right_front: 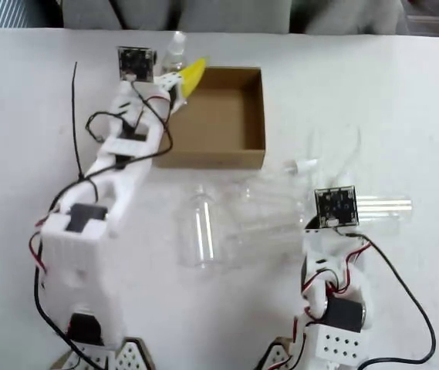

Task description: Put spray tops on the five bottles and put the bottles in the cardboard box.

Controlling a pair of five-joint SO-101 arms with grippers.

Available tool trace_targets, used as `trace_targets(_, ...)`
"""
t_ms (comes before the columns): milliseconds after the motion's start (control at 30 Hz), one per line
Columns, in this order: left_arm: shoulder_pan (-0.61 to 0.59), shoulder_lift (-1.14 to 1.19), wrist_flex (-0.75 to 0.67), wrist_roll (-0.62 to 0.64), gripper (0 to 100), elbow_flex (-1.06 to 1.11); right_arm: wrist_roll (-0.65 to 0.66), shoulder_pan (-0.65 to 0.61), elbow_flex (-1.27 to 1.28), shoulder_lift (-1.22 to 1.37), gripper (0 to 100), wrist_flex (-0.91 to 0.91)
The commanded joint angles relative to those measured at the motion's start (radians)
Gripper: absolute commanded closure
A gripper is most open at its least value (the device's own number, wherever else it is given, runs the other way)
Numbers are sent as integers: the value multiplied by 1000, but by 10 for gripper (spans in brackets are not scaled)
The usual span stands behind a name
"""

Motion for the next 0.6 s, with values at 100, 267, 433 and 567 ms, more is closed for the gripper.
trace_targets(100, 38, -338, 8, 8, 631, 221, 8, -12, 25, -15, 978, -2)
trace_targets(267, 41, -539, 160, 14, 631, 334, 8, -12, 25, -15, 978, -2)
trace_targets(433, 39, -723, 468, 15, 631, 344, 8, -10, 25, -15, 978, -2)
trace_targets(567, 39, -865, 720, 77, 673, 339, 8, -10, 25, -15, 978, -2)
